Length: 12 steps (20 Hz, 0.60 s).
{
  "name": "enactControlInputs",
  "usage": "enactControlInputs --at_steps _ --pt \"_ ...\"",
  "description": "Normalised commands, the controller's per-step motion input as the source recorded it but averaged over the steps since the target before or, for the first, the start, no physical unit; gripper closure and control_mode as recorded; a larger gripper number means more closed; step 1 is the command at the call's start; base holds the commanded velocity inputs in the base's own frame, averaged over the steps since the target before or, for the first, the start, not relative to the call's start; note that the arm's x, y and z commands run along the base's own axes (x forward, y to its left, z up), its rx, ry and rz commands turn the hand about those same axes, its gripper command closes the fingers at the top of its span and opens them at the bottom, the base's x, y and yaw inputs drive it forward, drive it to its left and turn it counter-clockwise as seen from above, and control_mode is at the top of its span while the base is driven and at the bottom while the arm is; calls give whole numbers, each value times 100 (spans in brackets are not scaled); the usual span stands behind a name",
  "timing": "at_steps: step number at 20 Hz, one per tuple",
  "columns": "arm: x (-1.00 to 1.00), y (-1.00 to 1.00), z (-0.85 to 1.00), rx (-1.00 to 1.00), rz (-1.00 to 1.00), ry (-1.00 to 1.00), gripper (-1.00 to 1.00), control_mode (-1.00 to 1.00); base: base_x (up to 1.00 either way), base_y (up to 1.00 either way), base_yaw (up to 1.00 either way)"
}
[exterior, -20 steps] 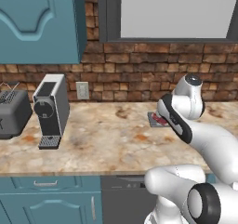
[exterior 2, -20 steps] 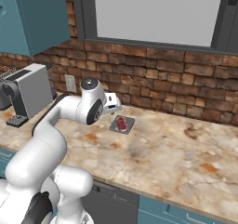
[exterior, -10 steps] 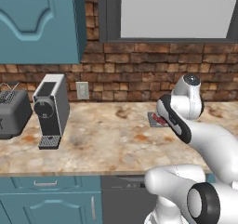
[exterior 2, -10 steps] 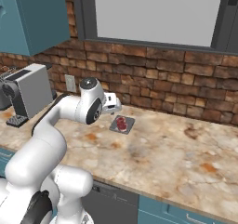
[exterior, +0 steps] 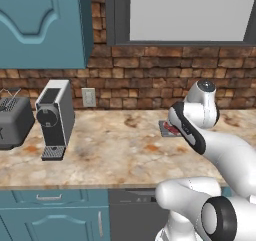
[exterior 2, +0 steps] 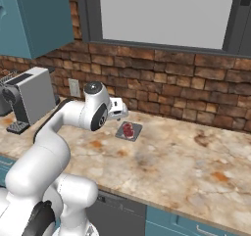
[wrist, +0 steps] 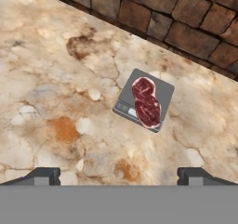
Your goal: Take the steak from the fridge and place it on the digital scale on the counter by the fridge. Wait a few seconds for a reading, then move it to the plate on the dining counter.
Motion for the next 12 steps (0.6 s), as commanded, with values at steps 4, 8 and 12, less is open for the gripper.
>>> enactControlInputs --at_steps 4,8,12 --pt "0 0 0 0 0 0 -100 -100 0 0 0" --pt "0 0 0 0 0 0 -100 -100 0 0 0" --pt "0 0 0 0 0 0 -100 -100 0 0 0"
